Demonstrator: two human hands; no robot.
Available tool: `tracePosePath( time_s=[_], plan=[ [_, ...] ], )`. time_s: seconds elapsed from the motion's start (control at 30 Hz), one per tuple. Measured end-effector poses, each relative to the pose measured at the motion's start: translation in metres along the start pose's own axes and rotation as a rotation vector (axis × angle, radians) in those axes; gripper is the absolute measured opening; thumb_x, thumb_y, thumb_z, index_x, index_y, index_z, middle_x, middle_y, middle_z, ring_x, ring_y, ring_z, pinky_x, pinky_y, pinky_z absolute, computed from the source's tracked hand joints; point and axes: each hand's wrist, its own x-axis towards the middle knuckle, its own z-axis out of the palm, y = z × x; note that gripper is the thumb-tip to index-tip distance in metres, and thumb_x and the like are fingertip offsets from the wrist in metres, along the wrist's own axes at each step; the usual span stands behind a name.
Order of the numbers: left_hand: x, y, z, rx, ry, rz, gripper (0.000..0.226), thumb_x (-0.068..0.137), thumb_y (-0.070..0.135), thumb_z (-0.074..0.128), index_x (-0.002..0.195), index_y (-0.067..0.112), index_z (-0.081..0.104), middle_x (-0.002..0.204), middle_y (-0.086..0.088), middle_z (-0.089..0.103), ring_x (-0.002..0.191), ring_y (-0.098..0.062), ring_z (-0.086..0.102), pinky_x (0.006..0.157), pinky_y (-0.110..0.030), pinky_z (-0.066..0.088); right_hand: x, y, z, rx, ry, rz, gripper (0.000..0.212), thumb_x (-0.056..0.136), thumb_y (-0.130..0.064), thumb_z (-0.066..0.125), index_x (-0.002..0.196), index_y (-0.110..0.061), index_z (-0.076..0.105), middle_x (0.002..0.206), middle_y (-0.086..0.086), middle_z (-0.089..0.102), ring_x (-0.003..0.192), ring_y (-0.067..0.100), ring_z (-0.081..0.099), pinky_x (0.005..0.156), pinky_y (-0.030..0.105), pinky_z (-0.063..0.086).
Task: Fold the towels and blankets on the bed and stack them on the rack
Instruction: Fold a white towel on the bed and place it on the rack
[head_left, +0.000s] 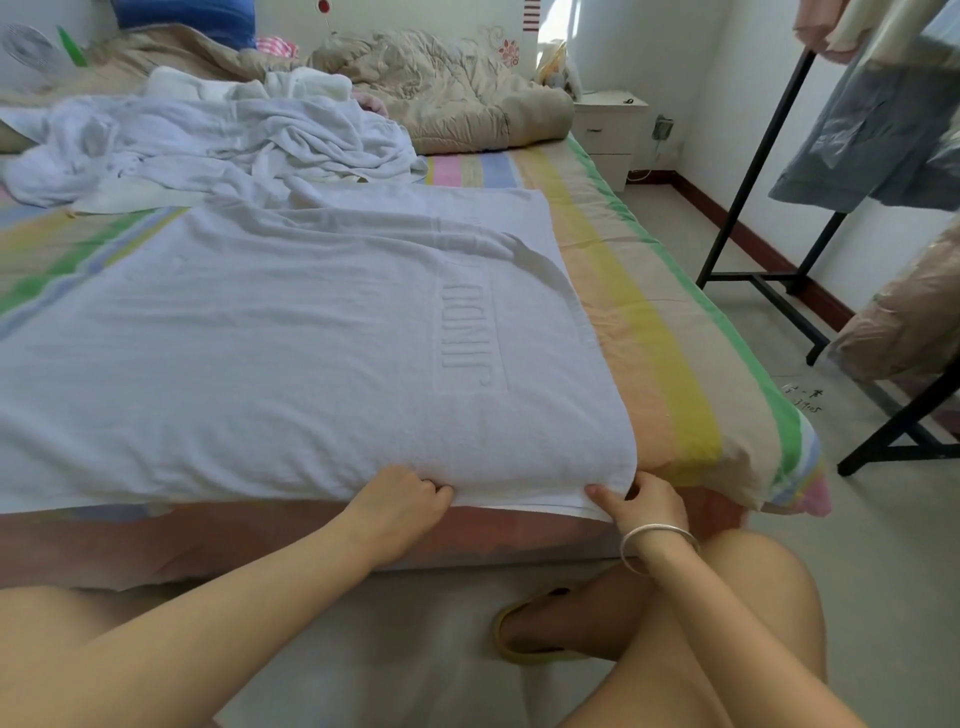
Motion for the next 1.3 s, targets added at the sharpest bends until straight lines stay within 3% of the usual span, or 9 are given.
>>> tracePosePath(
  time_s=[0.13,0.27,0.37,0.5,0.63,0.8,0.93,1.1,1.3],
  plan=[
    [-0.009,-0.002,0.003,-0.085,0.055,-0.057,0.036,0.039,0.027,0.085,0.059,0.021,0.055,0.045,0.007,0.052,0.034,-0.016,0.05,0.043,-0.021,0.014,-0.022,-0.016,0.007,-0.11,0.334,-0.036,0.056,0.069,-0.04,0.081,0.101,-0.009,0.049,0.105,0.014,0.054,0.105,0.038,0.052,0.078,0.044,0.045],
    [-0.026,-0.008,0.01,-0.252,0.152,-0.182,0.023,0.072,0.025,0.071,0.068,0.021,0.049,0.053,0.006,0.053,0.04,-0.018,0.049,0.041,-0.021,0.019,-0.045,-0.041,0.024,-0.154,0.7,-0.477,0.059,0.063,-0.016,0.077,0.112,-0.01,0.046,0.114,0.017,0.051,0.11,0.038,0.045,0.086,0.05,0.038],
    [-0.053,-0.025,0.009,-0.36,0.142,-0.331,0.011,0.09,0.027,0.049,0.081,0.021,0.049,0.068,0.004,0.059,0.055,-0.02,0.054,0.044,-0.026,0.025,-0.05,-0.081,0.049,-0.305,0.514,-0.669,0.076,0.064,-0.017,0.074,0.133,-0.014,0.043,0.145,0.014,0.038,0.14,0.036,0.025,0.114,0.05,0.016],
    [-0.104,-0.056,0.012,-0.444,0.119,-0.564,0.016,0.093,0.034,0.044,0.086,0.024,0.054,0.073,0.006,0.062,0.066,-0.018,0.06,0.055,-0.032,0.046,-0.059,-0.139,0.097,-0.493,0.217,-0.819,0.065,0.086,-0.037,0.051,0.146,-0.019,0.035,0.159,0.009,0.021,0.148,0.031,0.006,0.119,0.045,-0.002],
    [-0.165,-0.091,0.026,-0.551,0.156,-0.95,0.013,0.093,0.037,0.05,0.087,0.031,0.059,0.077,0.014,0.064,0.072,-0.01,0.062,0.057,-0.028,0.048,-0.071,-0.185,0.152,-0.592,0.032,-0.991,0.065,0.09,-0.043,0.021,0.148,-0.017,0.036,0.157,0.01,0.027,0.147,0.032,0.017,0.117,0.045,0.002],
    [-0.247,-0.146,0.057,-0.552,0.293,-1.394,0.009,0.091,0.025,0.054,0.083,0.023,0.058,0.085,0.005,0.061,0.076,-0.02,0.062,0.064,-0.037,0.05,-0.108,-0.237,0.232,-0.724,-0.099,-1.19,0.062,0.087,-0.046,0.032,0.135,-0.014,0.056,0.141,0.013,0.051,0.131,0.032,0.047,0.109,0.047,0.02],
    [-0.283,-0.174,0.073,-0.58,0.313,-1.605,0.038,0.086,0.005,0.054,0.123,0.016,0.051,0.127,-0.006,0.048,0.109,-0.029,0.052,0.081,-0.045,0.05,-0.135,-0.272,0.272,-0.765,-0.168,-1.277,0.063,0.085,-0.047,0.032,0.133,-0.017,0.058,0.138,0.012,0.055,0.127,0.032,0.052,0.107,0.049,0.038],
    [-0.314,-0.196,0.094,-0.21,0.085,-1.499,0.075,0.073,0.0,0.069,0.141,0.01,0.037,0.139,-0.014,0.04,0.112,-0.036,0.049,0.086,-0.044,0.045,-0.143,-0.304,0.303,-0.82,-0.243,-1.311,0.059,0.087,-0.048,0.032,0.131,-0.021,0.06,0.136,0.01,0.056,0.126,0.031,0.054,0.101,0.051,0.043],
    [-0.333,-0.222,0.098,0.302,0.192,-1.068,0.021,0.083,-0.012,0.049,0.092,0.006,0.053,0.089,-0.014,0.052,0.072,-0.031,0.051,0.058,-0.038,0.037,-0.136,-0.299,0.313,-0.766,-0.177,-1.392,0.057,0.095,-0.048,0.028,0.142,-0.022,0.047,0.147,0.008,0.045,0.136,0.03,0.041,0.108,0.046,0.022]
  ],
)
